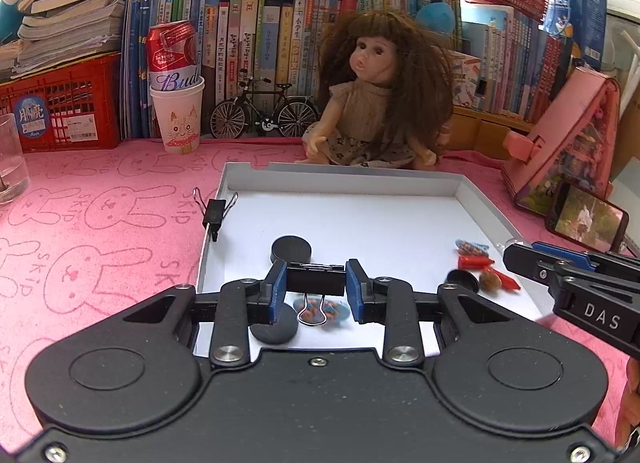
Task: Organize rigid objects
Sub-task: 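Carry the binder clip in the left tool while the right tool carries the glass ball over the tray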
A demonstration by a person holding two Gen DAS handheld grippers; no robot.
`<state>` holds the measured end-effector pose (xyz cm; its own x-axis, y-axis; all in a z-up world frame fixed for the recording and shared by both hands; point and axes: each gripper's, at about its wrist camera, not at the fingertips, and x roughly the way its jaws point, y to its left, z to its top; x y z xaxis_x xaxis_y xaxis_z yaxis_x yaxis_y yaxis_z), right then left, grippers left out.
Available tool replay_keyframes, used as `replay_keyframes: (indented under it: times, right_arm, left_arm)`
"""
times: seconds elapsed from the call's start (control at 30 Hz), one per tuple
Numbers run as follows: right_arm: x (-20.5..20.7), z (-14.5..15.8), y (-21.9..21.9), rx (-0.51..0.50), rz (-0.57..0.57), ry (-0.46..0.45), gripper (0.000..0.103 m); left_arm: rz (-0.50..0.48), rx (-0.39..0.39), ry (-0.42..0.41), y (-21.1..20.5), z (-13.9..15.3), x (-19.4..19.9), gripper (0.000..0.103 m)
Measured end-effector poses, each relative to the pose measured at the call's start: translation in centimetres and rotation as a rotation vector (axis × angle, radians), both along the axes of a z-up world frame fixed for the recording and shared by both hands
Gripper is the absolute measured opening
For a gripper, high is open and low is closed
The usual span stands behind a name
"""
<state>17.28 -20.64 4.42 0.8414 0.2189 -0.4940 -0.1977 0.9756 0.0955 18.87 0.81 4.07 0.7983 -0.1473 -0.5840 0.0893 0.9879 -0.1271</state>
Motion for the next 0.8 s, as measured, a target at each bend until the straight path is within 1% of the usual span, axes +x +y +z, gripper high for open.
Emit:
replay_keyframes:
  times: [0.23, 0.33, 0.5, 0.63, 0.8]
  right_arm:
    - [4.5, 0.2, -1.9, 0.087, -0.044, 0.11, 0.033]
    - [5.8, 0.2, -2.3, 0.109, -0.056, 0.139, 0.033]
    - [7.9, -0.2, -2.5, 0.092, -0.08, 0.175, 0.033]
    - [9.6, -1.0, -2.8, 0.095, -0.109, 0.212, 0.033]
    - [11.0, -1.8, -2.7, 0.086, -0.127, 0.235, 0.033]
  left_arm:
    - [-0.003, -0.04, 0.046, 0.8, 0.6, 3.7, 0.03]
    - [-0.009, -0.05, 0.065, 1.0, 0.9, 5.4, 0.03]
    - [-0.012, -0.011, 0.067, 0.9, 0.6, 7.3, 0.03]
    - [0.008, 0.009, 0.093, 0.8, -0.1, 8.9, 0.03]
    - [0.043, 0.028, 0.118, 0.7, -1.4, 10.5, 0.03]
